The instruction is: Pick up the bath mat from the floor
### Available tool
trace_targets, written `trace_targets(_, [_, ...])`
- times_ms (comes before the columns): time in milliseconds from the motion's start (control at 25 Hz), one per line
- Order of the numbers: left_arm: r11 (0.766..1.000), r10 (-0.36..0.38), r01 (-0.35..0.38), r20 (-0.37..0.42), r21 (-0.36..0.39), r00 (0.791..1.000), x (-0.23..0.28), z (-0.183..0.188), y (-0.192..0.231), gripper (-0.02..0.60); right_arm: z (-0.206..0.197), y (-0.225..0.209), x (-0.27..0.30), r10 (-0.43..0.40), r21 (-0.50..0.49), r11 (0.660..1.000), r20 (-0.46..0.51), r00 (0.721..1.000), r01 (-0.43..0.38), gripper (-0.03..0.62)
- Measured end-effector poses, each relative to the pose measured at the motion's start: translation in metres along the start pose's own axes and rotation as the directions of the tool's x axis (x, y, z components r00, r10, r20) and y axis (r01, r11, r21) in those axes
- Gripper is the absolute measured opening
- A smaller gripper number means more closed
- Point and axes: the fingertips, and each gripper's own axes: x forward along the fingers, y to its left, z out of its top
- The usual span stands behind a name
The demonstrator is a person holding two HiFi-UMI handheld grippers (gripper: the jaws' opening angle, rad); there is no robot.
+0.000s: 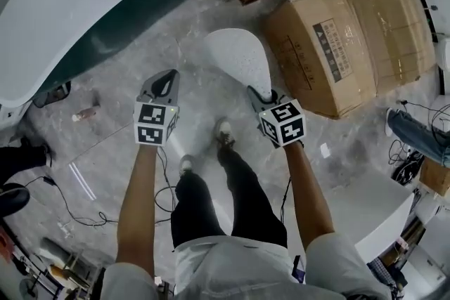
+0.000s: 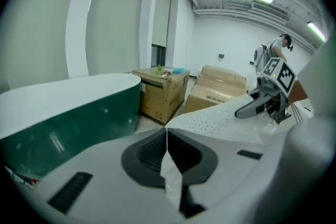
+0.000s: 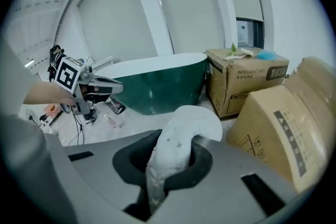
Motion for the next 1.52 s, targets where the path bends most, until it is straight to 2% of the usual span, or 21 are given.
trace_targets(200, [1.0, 0.024, -0.023, 0.037, -0.02, 0.999, -0.055, 0.05, -0.018, 0.02, 0.046, 0.005, -0.067, -0.007, -0.005, 1.0, 0.036, 0.999, 0.007, 0.037])
trace_targets(400, [0.998, 0.058, -0.056, 0.057, -0.026, 0.997, -0.114, 0.076, -0.026, 0.02, 0.088, 0.011, -0.13, -0.062, -0.032, 0.997, 0.101, 0.993, 0.066, 0.035])
trace_targets(560, [0.996, 0.075, -0.067, 0.132, -0.065, 0.988, -0.169, 0.099, -0.021, 0.02, 0.118, 0.036, -0.177, -0.095, -0.079, 0.991, 0.132, 0.987, 0.106, 0.037])
trace_targets(680, [0.994, 0.094, -0.084, 0.175, -0.063, 0.98, -0.212, 0.12, -0.02, 0.02, 0.139, 0.064, -0.214, -0.119, -0.104, 0.985, 0.169, 0.978, 0.138, 0.037])
trace_targets(1000, [0.992, 0.107, -0.121, 0.289, 0.031, 0.951, -0.331, 0.18, -0.02, 0.02, 0.189, 0.144, -0.309, -0.185, -0.122, 0.965, 0.309, 0.933, 0.231, 0.037])
trace_targets(1240, [0.978, 0.065, -0.133, 0.37, 0.163, 0.927, -0.397, 0.226, -0.032, 0.02, 0.221, 0.194, -0.36, -0.206, -0.158, 0.945, 0.399, 0.894, 0.288, 0.037])
trace_targets(1520, [0.961, 0.003, -0.126, 0.445, 0.247, 0.896, -0.46, 0.252, -0.039, 0.02, 0.248, 0.25, -0.398, -0.214, -0.16, 0.929, 0.502, 0.838, 0.333, 0.037])
